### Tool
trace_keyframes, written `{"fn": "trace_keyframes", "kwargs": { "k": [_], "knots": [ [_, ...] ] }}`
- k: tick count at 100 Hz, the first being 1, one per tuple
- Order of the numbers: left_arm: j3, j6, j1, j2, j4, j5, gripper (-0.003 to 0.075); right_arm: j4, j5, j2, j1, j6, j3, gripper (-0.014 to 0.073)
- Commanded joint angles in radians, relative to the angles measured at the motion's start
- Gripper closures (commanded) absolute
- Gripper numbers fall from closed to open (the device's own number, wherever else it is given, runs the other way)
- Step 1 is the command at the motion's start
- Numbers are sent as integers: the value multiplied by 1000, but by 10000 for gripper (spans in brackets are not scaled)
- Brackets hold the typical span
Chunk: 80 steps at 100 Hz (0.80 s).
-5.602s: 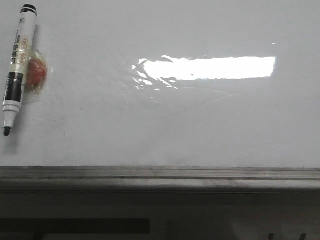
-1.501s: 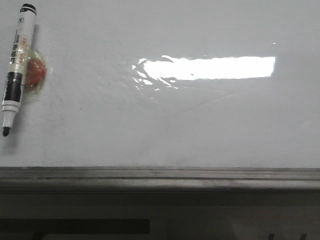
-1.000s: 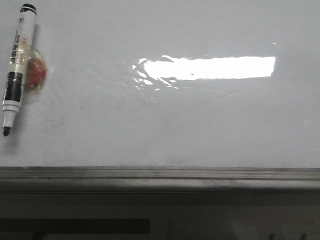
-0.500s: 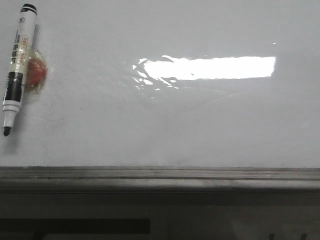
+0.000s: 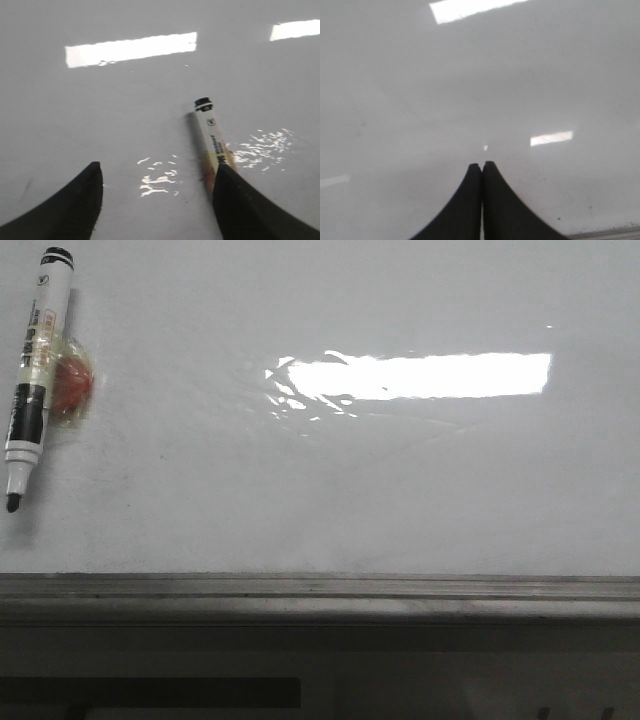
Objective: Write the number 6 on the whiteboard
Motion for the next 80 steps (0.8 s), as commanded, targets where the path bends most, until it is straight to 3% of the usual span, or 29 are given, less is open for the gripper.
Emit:
{"fn": "trace_keyframes", "kwargs": {
  "k": [1, 26, 80],
  "knots": [
    [-21, -41, -57, 23, 10, -87, 277, -13, -68, 19, 2, -9, -31, 657],
    [-21, -41, -134, 110, 10, -91, 263, -13, -68, 19, 2, -9, -31, 657],
    [-21, -43, -257, 373, -60, -268, 264, -13, -68, 19, 2, -9, -31, 657]
  ]
}}
